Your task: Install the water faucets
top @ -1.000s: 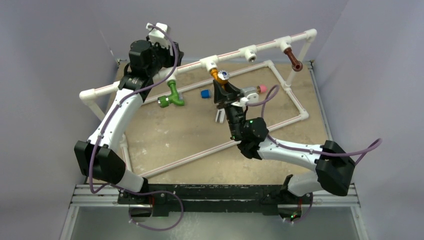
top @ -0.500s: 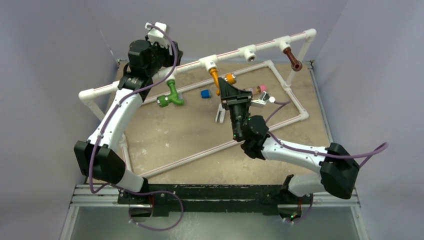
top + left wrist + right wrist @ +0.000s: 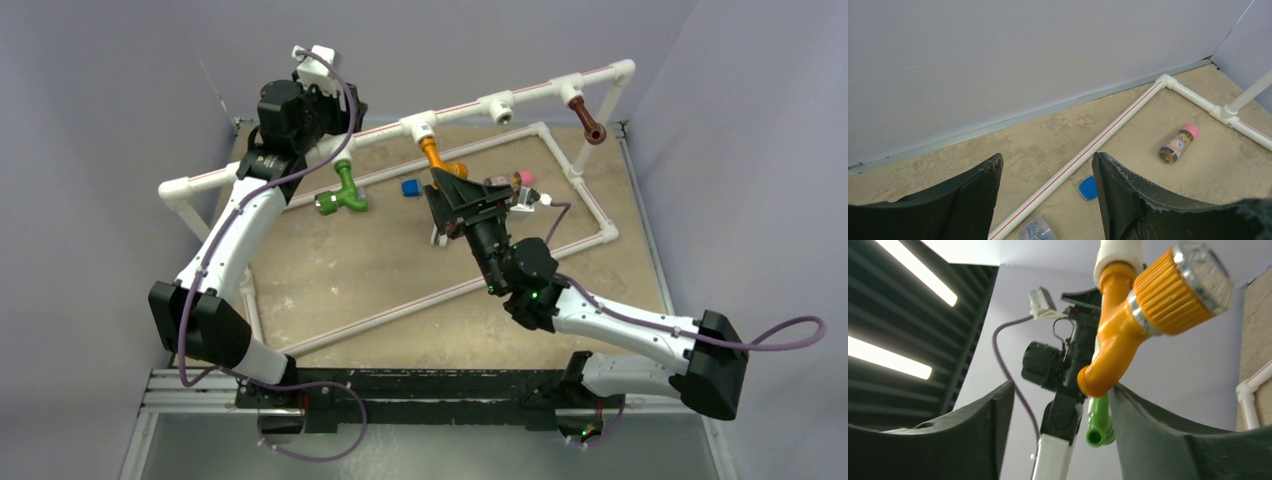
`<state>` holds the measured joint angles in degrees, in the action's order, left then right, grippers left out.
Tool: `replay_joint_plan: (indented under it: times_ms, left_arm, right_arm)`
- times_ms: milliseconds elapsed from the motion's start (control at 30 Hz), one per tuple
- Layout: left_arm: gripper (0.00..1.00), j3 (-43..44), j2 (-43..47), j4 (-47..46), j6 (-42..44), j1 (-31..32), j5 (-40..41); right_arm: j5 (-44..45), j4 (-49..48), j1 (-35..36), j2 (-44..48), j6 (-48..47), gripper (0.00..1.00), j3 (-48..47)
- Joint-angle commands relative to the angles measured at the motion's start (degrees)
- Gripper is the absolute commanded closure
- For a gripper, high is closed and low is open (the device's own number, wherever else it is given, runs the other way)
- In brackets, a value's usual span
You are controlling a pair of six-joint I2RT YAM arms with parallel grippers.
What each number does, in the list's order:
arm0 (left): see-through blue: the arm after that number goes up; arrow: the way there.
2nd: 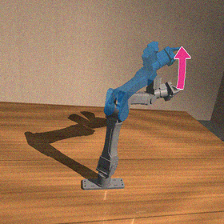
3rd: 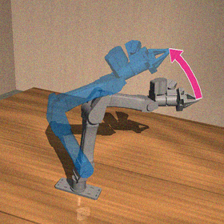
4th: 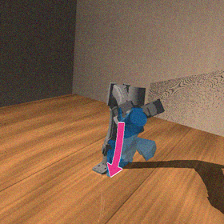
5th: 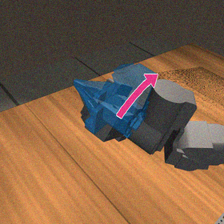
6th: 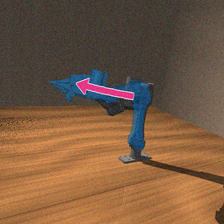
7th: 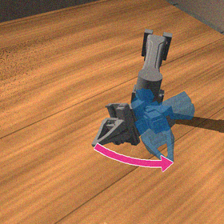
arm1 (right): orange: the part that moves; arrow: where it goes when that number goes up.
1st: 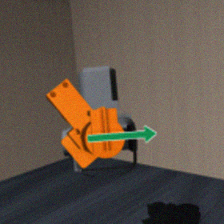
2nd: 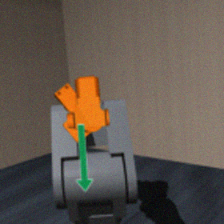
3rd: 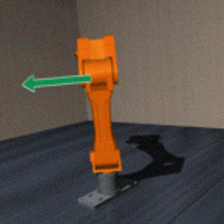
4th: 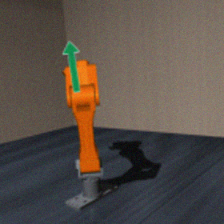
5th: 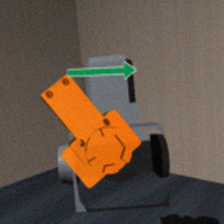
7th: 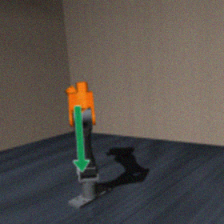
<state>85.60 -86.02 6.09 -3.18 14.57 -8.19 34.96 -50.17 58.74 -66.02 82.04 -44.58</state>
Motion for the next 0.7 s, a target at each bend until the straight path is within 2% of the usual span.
replay_joint_plan:
  times_ms: [0,133,233,567,667]
  left_arm:
    - [0.35,-3.95,-3.63,8.56,0.72,0.99,-1.90]
    - [0.35,-4.04,-3.63,8.43,0.81,0.99,-1.84]
    - [0.35,-4.04,-3.71,8.45,0.78,1.02,-1.75]
    - [0.35,-4.04,-3.76,8.52,0.87,1.21,-1.70]
    - [0.35,-4.06,-3.80,8.43,0.89,1.25,-1.56]
  right_arm:
    - [-2.64,2.33,0.41,4.47,1.56,0.26,2.58]
    - [-2.22,6.75,0.32,8.70,-3.74,0.20,5.05]
    - [-2.18,10.00,0.19,11.72,-11.39,0.19,5.57]
    - [-8.25,16.29,0.10,16.89,-58.04,0.16,2.27]
    - [-9.36,16.94,0.14,17.74,-78.10,0.13,2.40]
